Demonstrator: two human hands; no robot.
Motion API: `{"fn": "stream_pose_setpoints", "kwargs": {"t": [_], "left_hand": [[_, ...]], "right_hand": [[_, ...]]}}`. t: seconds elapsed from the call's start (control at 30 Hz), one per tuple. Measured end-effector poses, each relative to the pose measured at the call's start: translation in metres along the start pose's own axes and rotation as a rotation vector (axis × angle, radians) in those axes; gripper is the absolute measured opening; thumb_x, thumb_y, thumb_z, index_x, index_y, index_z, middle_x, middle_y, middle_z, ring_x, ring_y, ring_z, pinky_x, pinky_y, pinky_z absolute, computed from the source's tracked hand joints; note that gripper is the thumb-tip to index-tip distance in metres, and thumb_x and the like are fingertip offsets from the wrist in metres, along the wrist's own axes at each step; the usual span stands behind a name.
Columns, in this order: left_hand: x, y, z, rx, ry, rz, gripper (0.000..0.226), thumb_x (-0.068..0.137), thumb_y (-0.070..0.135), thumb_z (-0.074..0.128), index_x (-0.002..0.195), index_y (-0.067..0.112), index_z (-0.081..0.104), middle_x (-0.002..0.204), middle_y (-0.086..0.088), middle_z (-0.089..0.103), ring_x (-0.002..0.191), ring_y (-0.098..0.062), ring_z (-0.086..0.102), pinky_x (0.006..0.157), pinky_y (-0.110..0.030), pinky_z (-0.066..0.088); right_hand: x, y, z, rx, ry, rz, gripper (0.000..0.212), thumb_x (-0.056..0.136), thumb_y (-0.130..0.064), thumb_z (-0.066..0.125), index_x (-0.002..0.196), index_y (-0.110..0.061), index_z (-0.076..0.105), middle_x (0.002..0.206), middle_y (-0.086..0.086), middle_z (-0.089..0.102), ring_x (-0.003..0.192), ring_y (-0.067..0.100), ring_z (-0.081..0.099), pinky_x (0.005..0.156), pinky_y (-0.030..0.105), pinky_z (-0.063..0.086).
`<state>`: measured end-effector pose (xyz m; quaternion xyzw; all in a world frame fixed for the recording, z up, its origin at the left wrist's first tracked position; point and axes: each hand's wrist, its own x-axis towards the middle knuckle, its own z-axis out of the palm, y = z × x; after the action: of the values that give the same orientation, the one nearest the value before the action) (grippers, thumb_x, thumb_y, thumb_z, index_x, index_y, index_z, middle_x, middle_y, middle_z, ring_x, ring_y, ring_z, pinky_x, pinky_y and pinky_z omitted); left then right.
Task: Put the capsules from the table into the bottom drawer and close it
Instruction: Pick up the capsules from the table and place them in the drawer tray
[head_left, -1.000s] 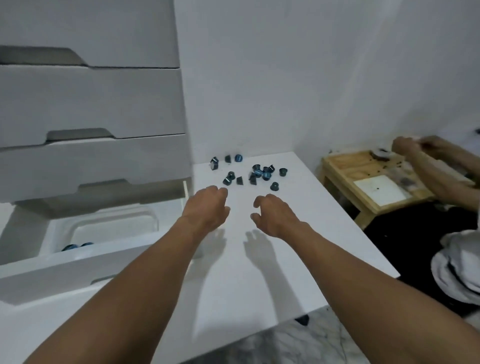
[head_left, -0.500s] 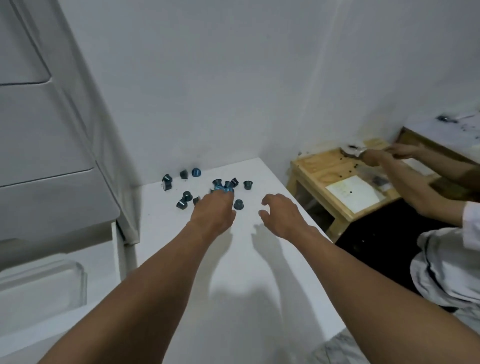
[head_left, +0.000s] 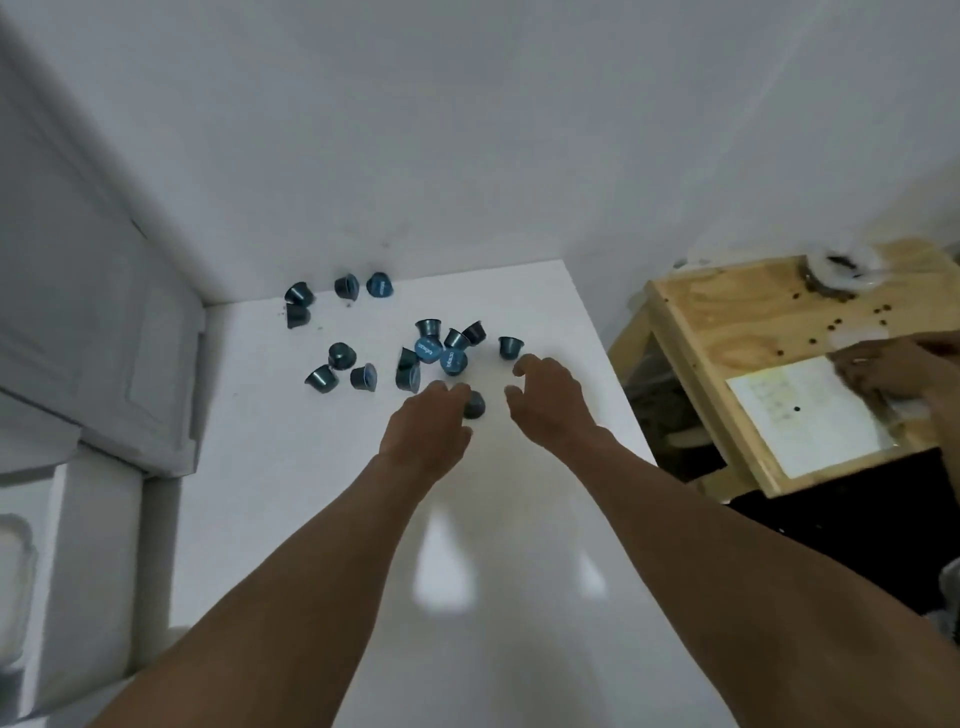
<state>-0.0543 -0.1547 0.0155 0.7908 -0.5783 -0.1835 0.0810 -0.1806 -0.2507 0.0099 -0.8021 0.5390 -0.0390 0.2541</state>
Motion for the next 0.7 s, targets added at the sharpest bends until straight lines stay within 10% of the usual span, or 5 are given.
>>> {"fn": "stream_pose_setpoints", "kwargs": {"t": [0.2,0.4,0.7], "left_hand": [[0.059,0.004,0.038,-0.100,-0.079,-0.074,0.045,0.086,0.023,0.063,0.129,0.019,0.049,0.132,-0.009,0.043,0.104,-0.028,0.059,0.085,-0.035,0.052],[0.077,-0.002,0.057,-0.119,-0.077,-0.079,0.018,0.088,0.016,0.061,0.104,0.009,0.060,0.104,-0.005,0.048,0.087,-0.022,0.055,0.065,-0.019,0.036],[0.054,0.016,0.041,-0.089,-0.102,-0.148,0.038,0.084,0.026,0.065,0.114,0.011,0.046,0.113,-0.017,0.047,0.092,-0.034,0.056,0.077,-0.032,0.047]], "right_hand": [[0.070,0.018,0.018,0.055,-0.010,-0.041,0.034,0.093,-0.018,0.050,0.126,-0.015,0.046,0.116,0.013,0.048,0.097,0.032,0.056,0.077,0.029,0.037],[0.097,0.024,0.036,0.089,-0.061,-0.054,0.027,0.093,-0.018,0.048,0.119,-0.013,0.052,0.113,0.014,0.047,0.083,0.028,0.052,0.072,0.028,0.037],[0.056,0.031,0.032,0.119,-0.095,-0.050,0.020,0.084,-0.008,0.051,0.103,-0.010,0.048,0.098,0.011,0.053,0.079,0.025,0.050,0.067,0.030,0.035]]}}
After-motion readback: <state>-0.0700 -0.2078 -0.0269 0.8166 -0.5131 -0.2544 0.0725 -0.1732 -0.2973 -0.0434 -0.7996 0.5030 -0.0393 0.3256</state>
